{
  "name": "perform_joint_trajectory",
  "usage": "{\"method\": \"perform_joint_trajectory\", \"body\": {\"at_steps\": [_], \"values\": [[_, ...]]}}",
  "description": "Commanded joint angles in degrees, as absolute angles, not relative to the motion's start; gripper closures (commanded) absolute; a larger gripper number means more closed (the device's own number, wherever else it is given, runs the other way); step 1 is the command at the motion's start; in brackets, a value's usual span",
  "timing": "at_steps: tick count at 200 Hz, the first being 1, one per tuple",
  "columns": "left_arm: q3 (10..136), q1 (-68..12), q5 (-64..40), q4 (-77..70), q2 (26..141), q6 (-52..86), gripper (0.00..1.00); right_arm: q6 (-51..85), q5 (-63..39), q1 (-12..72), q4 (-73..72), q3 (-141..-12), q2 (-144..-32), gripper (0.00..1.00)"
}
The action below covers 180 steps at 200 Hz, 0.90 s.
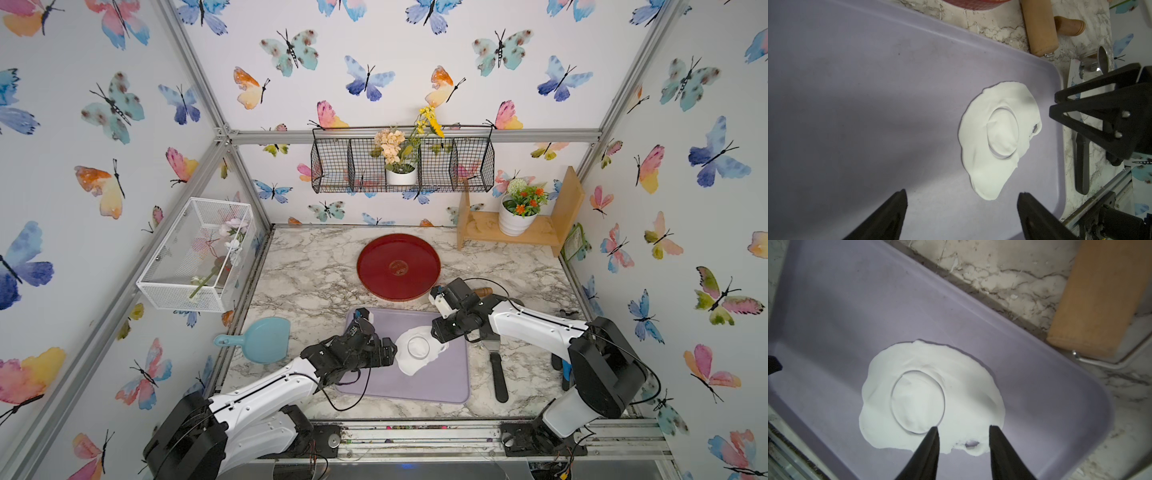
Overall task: Roll out the dumpling wrappers from the dough
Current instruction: Remove the dumpling wrapper from the work surface.
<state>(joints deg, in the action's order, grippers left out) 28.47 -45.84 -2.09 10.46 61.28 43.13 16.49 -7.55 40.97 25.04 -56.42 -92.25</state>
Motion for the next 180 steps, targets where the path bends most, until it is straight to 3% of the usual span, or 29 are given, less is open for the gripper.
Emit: {"method": "perform_joint_trajectory", "body": {"at_steps": [1,180], "values": [[28.03,-45.94,0.26,10.78,60.12,43.32,0.11,18.49,-2.72,41.39,27.29,-57.92,-93.63,0.59],[26.65,-45.93,0.0,9.57,60.99,42.87,0.1,22.12,0.05,43.48,31.49,-58.52,-101.72,0.64]]}}
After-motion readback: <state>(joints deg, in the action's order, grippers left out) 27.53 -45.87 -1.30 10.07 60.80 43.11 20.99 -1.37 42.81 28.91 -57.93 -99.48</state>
